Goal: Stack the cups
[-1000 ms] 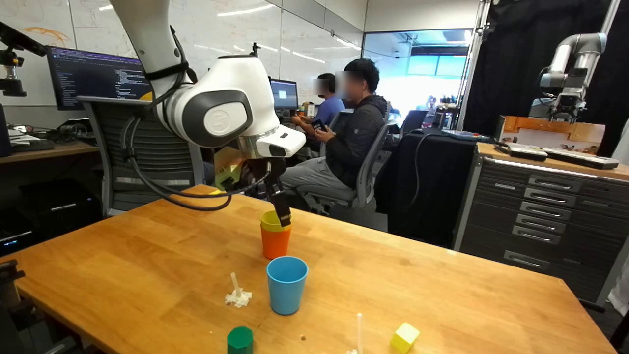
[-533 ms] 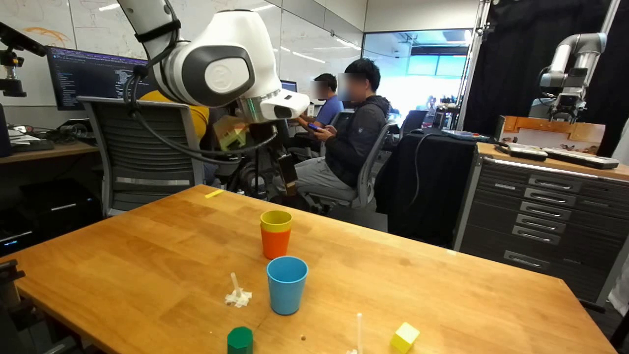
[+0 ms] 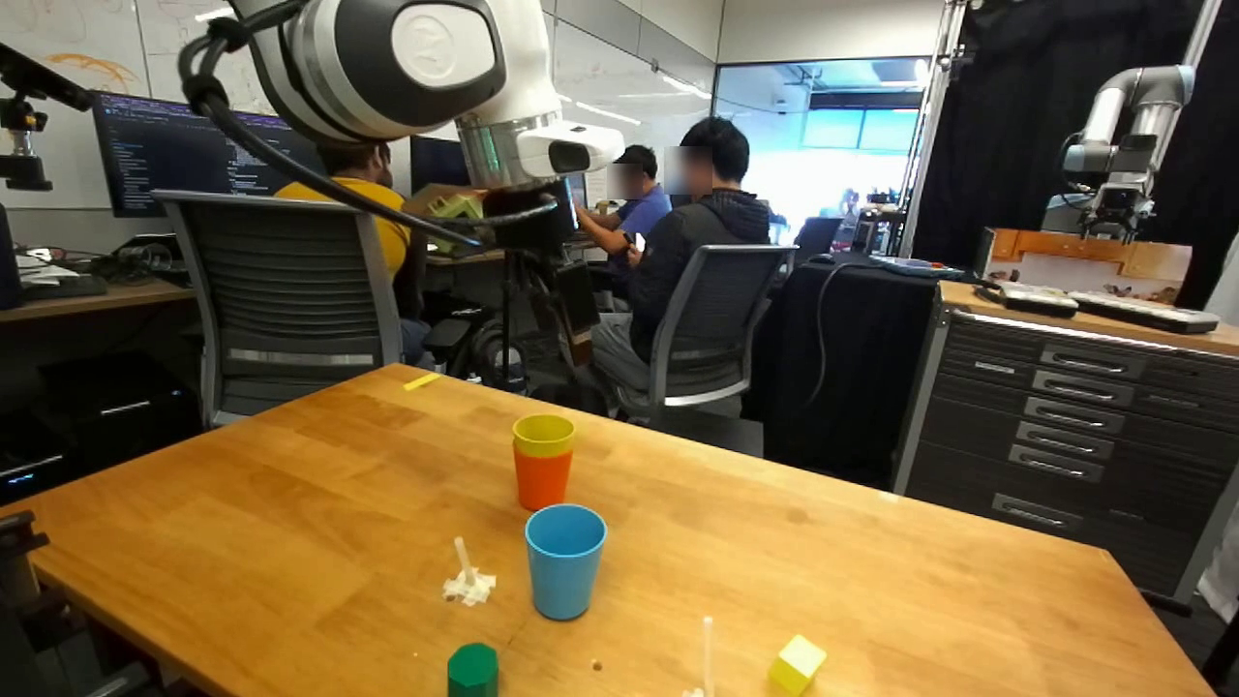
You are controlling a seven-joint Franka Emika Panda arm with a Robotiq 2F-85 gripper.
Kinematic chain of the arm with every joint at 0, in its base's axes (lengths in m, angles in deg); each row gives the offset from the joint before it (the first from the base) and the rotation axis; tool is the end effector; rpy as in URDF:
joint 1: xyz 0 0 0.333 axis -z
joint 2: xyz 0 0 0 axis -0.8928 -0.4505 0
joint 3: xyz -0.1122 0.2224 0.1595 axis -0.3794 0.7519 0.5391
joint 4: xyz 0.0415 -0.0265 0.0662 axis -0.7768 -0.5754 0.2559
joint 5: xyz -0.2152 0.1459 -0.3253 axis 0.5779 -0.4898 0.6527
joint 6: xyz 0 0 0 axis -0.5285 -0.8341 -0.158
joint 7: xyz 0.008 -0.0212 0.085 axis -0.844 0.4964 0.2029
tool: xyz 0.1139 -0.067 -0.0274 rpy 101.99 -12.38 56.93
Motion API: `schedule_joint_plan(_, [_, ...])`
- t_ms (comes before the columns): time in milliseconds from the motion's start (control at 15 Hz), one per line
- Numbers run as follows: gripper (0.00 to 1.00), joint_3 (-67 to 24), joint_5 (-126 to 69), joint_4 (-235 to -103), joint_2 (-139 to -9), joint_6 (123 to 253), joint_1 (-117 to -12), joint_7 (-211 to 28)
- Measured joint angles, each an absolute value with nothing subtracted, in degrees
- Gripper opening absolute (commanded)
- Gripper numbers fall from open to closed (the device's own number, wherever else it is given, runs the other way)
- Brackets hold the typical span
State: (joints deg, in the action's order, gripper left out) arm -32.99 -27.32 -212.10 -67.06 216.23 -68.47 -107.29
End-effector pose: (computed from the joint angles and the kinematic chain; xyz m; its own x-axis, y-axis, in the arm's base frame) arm 0.5475 -0.0964 0.2225 0.8513 -0.4201 0.3142 -0.4355 -0.8999 -0.0235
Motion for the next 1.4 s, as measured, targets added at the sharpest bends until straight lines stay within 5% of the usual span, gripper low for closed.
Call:
schedule_joint_plan(600, [1.0, -31.5, -21.0, -221.6, -65.0, 217.9, -65.3, -106.5])
schedule_joint_plan(1000, [1.0, -23.0, -37.0, -224.2, -65.3, 218.9, -60.2, -87.5])
schedule_joint_plan(1400, [1.0, -24.2, -38.3, -223.3, -67.6, 220.9, -55.6, -85.1])
